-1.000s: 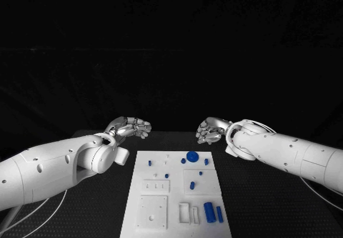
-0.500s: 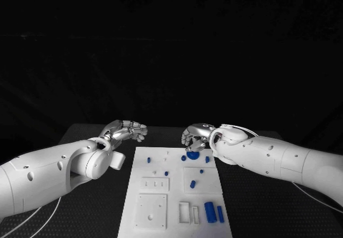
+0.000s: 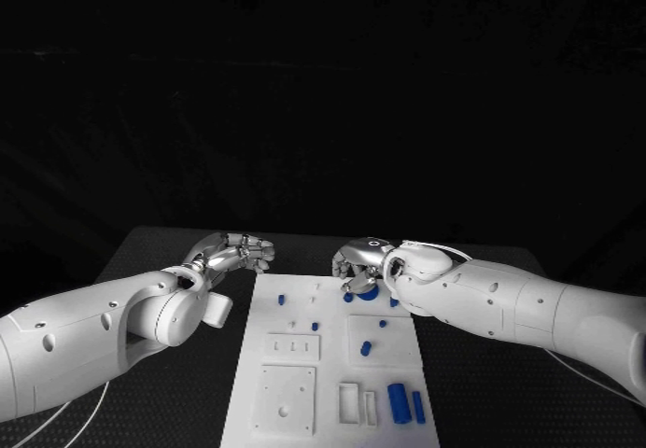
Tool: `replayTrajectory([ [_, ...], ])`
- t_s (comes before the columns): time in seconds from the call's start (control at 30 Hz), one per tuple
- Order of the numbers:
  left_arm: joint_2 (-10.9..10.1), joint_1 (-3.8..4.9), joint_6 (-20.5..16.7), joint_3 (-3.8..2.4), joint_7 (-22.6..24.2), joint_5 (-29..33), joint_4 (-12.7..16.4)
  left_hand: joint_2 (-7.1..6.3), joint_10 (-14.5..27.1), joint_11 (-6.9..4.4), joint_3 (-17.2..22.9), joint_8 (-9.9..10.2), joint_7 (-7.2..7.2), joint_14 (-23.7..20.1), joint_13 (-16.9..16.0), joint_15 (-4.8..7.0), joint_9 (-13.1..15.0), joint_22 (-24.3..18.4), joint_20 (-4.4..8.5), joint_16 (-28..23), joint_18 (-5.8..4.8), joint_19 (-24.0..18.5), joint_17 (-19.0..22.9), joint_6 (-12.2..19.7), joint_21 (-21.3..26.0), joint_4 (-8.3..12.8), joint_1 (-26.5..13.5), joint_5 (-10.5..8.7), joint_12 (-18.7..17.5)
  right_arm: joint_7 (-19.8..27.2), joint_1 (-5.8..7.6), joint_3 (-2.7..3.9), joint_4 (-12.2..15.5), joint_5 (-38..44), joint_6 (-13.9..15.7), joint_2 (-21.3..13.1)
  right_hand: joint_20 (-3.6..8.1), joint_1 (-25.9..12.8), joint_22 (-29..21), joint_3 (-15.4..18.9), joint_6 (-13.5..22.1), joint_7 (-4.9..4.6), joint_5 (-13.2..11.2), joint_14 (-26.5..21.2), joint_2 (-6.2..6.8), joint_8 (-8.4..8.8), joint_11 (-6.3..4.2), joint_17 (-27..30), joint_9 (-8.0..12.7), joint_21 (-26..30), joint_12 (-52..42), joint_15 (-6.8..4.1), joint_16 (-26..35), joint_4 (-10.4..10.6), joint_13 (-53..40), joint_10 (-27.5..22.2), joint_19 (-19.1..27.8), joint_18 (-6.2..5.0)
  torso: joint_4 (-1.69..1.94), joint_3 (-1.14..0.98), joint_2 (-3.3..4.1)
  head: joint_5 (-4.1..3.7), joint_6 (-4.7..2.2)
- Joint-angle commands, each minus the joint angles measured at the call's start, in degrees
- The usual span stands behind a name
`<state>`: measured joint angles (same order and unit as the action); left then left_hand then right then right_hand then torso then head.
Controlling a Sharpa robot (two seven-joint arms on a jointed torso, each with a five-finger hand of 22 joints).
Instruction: Assemble the parts on the task board
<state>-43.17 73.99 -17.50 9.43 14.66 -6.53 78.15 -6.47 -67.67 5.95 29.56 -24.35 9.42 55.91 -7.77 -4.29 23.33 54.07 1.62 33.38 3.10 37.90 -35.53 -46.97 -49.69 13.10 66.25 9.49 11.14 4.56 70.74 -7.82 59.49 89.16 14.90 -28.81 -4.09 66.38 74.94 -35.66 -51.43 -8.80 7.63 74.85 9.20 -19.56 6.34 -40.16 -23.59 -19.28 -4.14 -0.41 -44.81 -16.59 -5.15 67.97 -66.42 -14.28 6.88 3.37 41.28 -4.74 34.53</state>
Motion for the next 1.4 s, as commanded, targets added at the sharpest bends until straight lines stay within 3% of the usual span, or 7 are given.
replayTrajectory([
  [0.03,0.3,0.08,1.2,-0.05,0.5,1.1,0.2,0.04,0.1,0.28,0.1,0.3,0.36,0.0,0.1,0.28,0.0,0.1,0.05,0.3,0.61,0.2,0.0,0.0,-0.2,0.2,-0.8,-0.28,-0.3,-1.1,-0.07,-0.20,-0.2,2.8,-0.6,0.1,-0.13,-0.3,1.2,0.0,-0.4,0.19,-0.3,0.1,0.59,0.26,-0.19,-0.1,0.1,-0.3,0.3,0.08,-0.4,0.1,0.1,0.1,-0.4,-0.72,0.11,0.21,0.82,-0.05,-0.10],
  [0.27,0.0,0.08,1.1,-0.05,0.3,1.1,0.2,0.05,0.1,0.29,0.1,0.3,0.37,0.0,0.1,0.29,0.0,0.1,0.05,0.4,0.61,0.2,0.0,0.0,-0.2,0.2,-1.0,-0.29,-0.3,-1.5,-0.11,-0.37,1.0,3.7,-2.0,-1.4,0.26,-1.2,1.3,0.5,-0.1,0.18,-0.2,0.5,1.33,0.51,-0.10,-0.7,0.2,-1.1,0.4,0.14,-1.8,0.2,0.4,-0.6,-1.2,-0.72,0.08,0.24,1.58,-0.07,-0.14],
  [0.43,-0.2,0.08,1.1,-0.05,0.3,1.1,0.2,0.02,0.1,0.29,0.1,0.3,0.36,0.0,0.0,0.29,0.0,0.1,0.06,0.4,0.61,0.2,0.1,0.0,-0.2,0.2,-1.1,-0.30,-0.4,-1.6,-0.11,-0.39,1.4,3.7,-2.6,-1.8,0.86,-2.7,1.4,2.2,0.0,0.12,1.9,0.9,1.77,0.67,0.02,-1.6,0.3,-2.7,0.4,0.26,-4.0,0.1,0.7,-1.1,-2.0,-0.72,0.10,0.26,1.88,0.00,-0.07],
  [0.57,-0.2,0.08,1.1,-0.05,0.3,1.1,0.2,-0.01,0.1,0.29,0.1,0.3,0.37,0.0,0.0,0.29,0.0,0.1,0.06,0.4,0.61,0.2,0.1,0.0,-0.2,0.2,-1.1,-0.31,-0.4,-1.6,-0.12,-0.44,1.6,3.8,-3.0,-1.9,1.07,-3.1,1.4,2.9,0.2,0.06,2.6,0.9,1.94,0.75,0.07,-1.9,0.3,-3.4,0.4,0.30,-4.9,0.1,0.9,-1.3,-2.2,-0.72,0.06,0.19,2.00,0.10,-0.01],
  [0.87,-0.3,0.09,1.1,-0.05,0.2,1.1,0.2,-0.04,0.1,0.30,0.2,0.3,0.37,0.0,0.0,0.30,-0.1,0.1,0.07,0.4,0.61,0.2,0.1,0.0,-0.2,0.2,-1.2,-0.33,-0.4,-1.6,-0.31,-0.55,1.8,4.2,-3.4,-2.2,1.30,-3.5,1.4,3.6,0.1,0.07,3.3,0.7,1.79,0.75,0.07,-2.1,0.3,-4.2,0.3,0.30,-6.0,0.1,1.0,-1.4,-2.2,-0.72,0.01,0.28,2.28,0.20,-0.06],
  [1.37,-0.4,0.09,1.2,-0.06,0.1,1.1,0.2,-0.04,0.1,0.31,0.2,0.4,0.38,0.0,0.0,0.31,-0.1,0.1,0.08,0.5,0.61,0.2,0.1,0.0,-0.2,0.2,-1.3,-0.34,-0.5,-1.6,-0.93,-0.63,1.4,5.0,-3.8,-1.9,1.73,-1.0,1.4,-1.0,-1.7,0.59,-2.4,0.8,-0.04,0.16,-0.49,-2.3,0.3,-6.7,-0.1,-0.22,-8.8,0.5,0.7,0.6,-2.5,-0.72,0.03,0.40,2.71,0.22,0.03],
  [1.4,-0.4,0.09,1.2,-0.06,0.1,1.1,0.2,-0.03,0.1,0.32,0.2,0.4,0.38,-0.1,0.0,0.30,-0.1,0.1,0.08,0.5,0.61,0.2,0.1,0.0,-0.2,0.2,-1.3,-0.34,-0.5,-1.6,-0.94,-0.63,1.4,5.0,-3.6,-1.8,1.83,-0.9,1.4,-1.8,-2.0,0.71,-3.7,0.9,-0.30,0.05,-0.57,-2.3,0.3,-7.0,-0.2,-0.34,-9.2,0.6,0.6,0.9,-2.6,-0.72,0.04,0.39,2.74,0.22,0.05],
])
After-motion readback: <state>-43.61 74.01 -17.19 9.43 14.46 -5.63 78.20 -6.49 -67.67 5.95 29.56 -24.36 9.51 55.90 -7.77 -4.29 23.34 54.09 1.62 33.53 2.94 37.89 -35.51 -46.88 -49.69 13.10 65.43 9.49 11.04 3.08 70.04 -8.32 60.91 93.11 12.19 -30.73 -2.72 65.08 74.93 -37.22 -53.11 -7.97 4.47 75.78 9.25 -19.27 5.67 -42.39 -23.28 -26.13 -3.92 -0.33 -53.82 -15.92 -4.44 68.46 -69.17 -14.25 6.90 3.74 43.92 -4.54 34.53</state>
